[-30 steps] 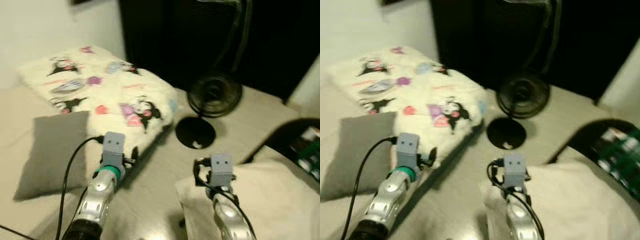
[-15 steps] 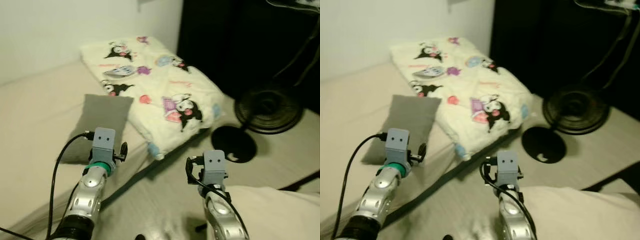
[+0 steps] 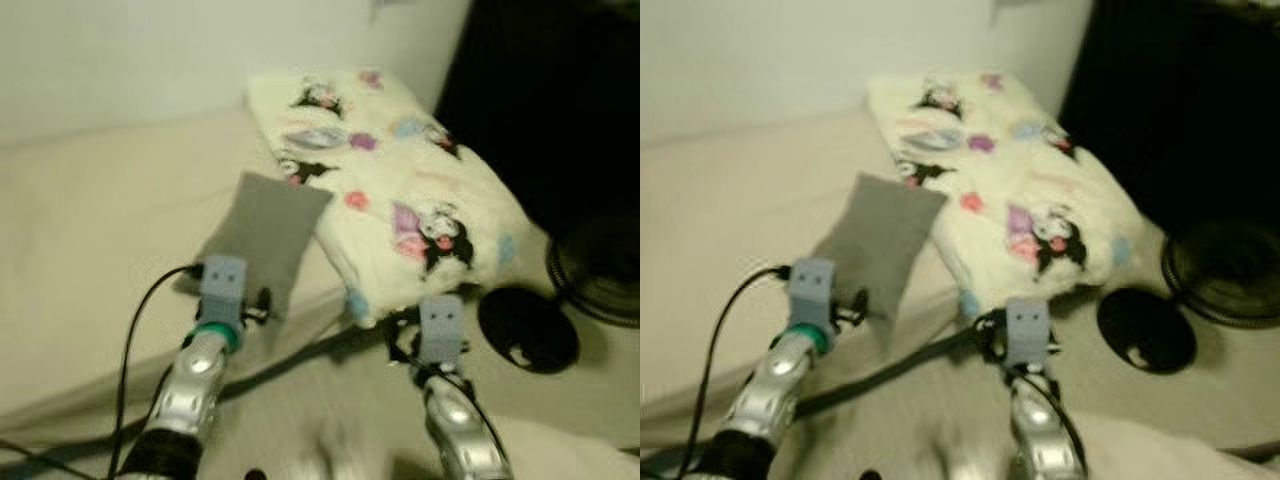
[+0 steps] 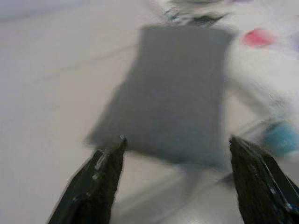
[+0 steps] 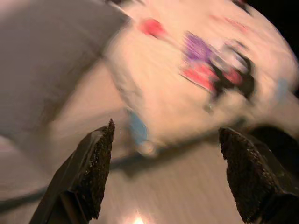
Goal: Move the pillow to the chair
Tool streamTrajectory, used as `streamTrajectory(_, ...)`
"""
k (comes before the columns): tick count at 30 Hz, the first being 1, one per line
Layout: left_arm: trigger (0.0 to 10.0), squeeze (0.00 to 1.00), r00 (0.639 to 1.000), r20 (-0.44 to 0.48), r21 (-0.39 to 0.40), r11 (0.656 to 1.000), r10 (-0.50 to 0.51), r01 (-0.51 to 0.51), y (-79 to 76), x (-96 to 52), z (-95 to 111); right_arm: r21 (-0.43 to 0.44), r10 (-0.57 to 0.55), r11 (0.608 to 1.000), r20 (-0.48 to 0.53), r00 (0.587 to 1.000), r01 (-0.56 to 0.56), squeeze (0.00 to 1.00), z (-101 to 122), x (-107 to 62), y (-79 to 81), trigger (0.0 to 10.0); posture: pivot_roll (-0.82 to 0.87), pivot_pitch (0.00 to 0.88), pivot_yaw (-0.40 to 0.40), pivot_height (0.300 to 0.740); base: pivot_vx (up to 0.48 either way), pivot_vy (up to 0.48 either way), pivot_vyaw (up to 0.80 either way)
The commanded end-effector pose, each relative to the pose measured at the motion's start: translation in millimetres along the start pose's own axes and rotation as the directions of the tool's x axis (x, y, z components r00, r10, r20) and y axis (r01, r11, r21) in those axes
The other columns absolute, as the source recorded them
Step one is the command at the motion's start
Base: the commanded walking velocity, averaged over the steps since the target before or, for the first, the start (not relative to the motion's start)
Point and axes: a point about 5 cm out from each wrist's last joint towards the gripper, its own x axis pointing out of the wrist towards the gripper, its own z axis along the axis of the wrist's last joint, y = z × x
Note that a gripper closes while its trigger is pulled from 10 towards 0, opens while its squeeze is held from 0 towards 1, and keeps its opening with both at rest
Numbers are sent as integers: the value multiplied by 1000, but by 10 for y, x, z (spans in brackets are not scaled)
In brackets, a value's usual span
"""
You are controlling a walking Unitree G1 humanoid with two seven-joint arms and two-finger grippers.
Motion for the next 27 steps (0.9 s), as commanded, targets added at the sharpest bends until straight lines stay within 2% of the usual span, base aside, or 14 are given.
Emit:
streamTrajectory(1,10000,0,1000,-28,-10,1000,4,-4,-29,-20,-67,-9,12,1000,-47,999,-13,0,-122,-50,18,10000,-31,21,12,740,0,0,800)
streamTrajectory(3,10000,0,999,-34,-38,999,-4,3,-65,-12,-60,-4,12,1000,-45,999,-12,0,-104,-22,22,10000,-32,17,13,740,0,0,800)
streamTrajectory(13,10000,0,1000,-20,-8,1000,-16,16,-119,48,-1,-2,-20,1000,-37,999,20,0,-83,7,-40,10000,-65,10,35,740,0,0,800)
streamTrajectory(24,10000,0,999,-13,-24,999,-38,37,-176,66,15,5,-30,1000,-65,997,30,0,-150,-26,-82,10000,-64,12,25,740,0,0,800)
streamTrajectory(27,10000,0,999,-24,-26,999,-33,33,-165,49,-18,42,-29,999,-82,996,33,0,-171,-25,-74,10000,-60,14,18,740,0,0,0)
